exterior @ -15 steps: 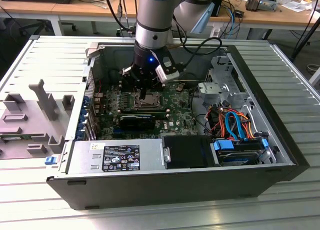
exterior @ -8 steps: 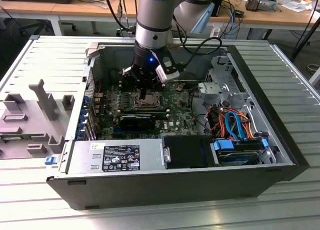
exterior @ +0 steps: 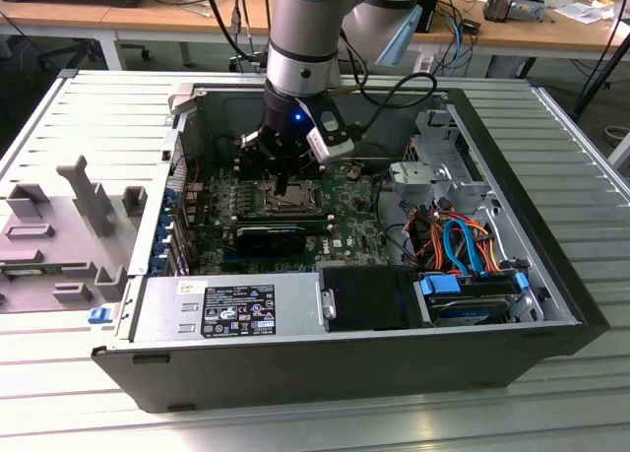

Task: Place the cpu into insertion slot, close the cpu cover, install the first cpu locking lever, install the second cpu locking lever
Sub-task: 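Install the first cpu locking lever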

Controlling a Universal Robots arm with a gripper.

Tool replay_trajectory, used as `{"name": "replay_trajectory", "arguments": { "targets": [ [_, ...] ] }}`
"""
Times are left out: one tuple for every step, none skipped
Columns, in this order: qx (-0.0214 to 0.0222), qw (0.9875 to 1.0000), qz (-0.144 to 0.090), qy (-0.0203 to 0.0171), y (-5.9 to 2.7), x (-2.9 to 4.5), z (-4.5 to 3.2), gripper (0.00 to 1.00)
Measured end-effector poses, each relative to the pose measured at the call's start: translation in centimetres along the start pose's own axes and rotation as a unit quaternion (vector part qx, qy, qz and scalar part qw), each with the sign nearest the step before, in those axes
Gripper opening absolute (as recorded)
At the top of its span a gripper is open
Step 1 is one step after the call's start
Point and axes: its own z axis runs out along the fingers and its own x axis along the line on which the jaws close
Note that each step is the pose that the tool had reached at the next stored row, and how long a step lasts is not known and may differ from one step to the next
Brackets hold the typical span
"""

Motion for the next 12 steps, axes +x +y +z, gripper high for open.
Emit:
{"name": "replay_trajectory", "arguments": {
  "targets": [
    [0.0001,1.0,-0.001,0.0,0.0,0.0,0.0,0.11],
    [0.0001,1.0,-0.001,0.0,0.0,0.0,0.0,0.11],
    [0.0001,1.0,-0.001,0.0,0.0,0.0,0.0,0.11],
    [0.0002,1.0,-0.002,0.0,0.0,0.0,0.0,0.11],
    [0.0002,1.0,-0.002,0.0,0.0,0.0,0.0,0.11],
    [0.0003,1.0,-0.002,0.0,0.0,0.0,0.0,0.11],
    [0.0003,1.0,-0.003,-0.0001,0.0,0.0,0.0,0.11],
    [0.0003,1.0,-0.003,-0.0001,0.0,0.0,0.0,0.11],
    [0.0004,1.0,-0.003,-0.0001,0.0,0.0,0.0,0.11],
    [0.0004,1.0,-0.004,-0.0001,0.0,0.0,0.0,0.11],
    [0.0004,1.0,-0.004,-0.0001,0.0,0.0,0.0,0.11],
    [0.0005,1.0,-0.005,-0.0001,0.0,0.0,0.0,0.11]
  ]
}}
